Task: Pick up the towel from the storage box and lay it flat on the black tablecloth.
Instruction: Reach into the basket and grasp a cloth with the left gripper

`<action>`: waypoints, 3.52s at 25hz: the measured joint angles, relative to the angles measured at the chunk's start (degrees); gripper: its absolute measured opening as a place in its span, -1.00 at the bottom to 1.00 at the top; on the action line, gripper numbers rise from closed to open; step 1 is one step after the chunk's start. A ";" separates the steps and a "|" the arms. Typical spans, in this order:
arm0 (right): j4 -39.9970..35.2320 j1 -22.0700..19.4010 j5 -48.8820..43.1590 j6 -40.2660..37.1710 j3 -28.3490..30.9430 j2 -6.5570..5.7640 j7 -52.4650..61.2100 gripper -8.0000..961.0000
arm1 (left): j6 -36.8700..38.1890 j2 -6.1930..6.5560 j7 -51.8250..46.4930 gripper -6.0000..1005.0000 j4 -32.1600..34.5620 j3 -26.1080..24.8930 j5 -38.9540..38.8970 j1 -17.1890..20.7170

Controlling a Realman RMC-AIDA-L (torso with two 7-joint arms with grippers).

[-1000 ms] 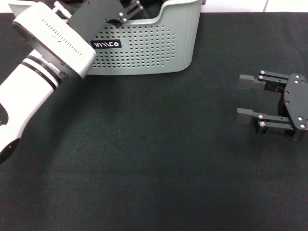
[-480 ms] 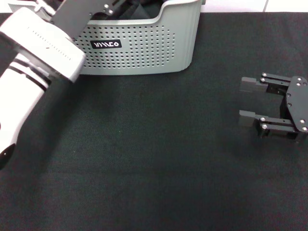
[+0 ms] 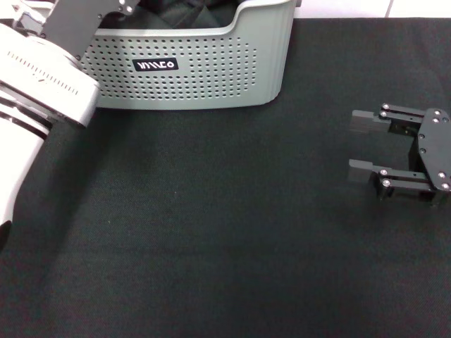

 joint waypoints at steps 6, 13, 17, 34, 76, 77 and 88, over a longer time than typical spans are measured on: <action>0.00 -0.55 0.00 -0.24 0.00 0.05 0.00 0.34 | 3.63 0.01 -1.21 0.66 0.10 1.59 -0.99 -0.01; 0.03 -0.83 0.01 -0.40 0.00 0.09 0.00 0.33 | 3.04 0.03 -1.84 0.57 0.01 7.86 -1.02 -0.37; 0.05 -0.80 0.06 -0.96 0.00 0.09 0.00 0.33 | 0.44 0.03 -1.70 0.37 -0.47 8.73 -1.04 -1.31; 2.11 -1.03 0.10 -2.01 0.07 0.03 -1.49 0.31 | -2.80 0.00 4.90 -0.54 -0.12 12.07 -1.56 -0.88; 2.29 -2.32 0.09 -4.70 0.08 0.18 -1.50 0.28 | -6.70 0.00 20.97 -0.15 -0.06 11.98 -6.49 -1.22; 2.29 -2.33 0.08 -4.78 0.08 0.18 -1.50 0.28 | -6.86 0.00 20.96 -0.15 -0.05 12.00 -6.90 -1.43; 3.00 -2.35 0.09 -4.87 0.00 0.27 -1.54 0.27 | -7.37 0.00 20.69 -0.52 -0.06 12.24 -8.33 -2.64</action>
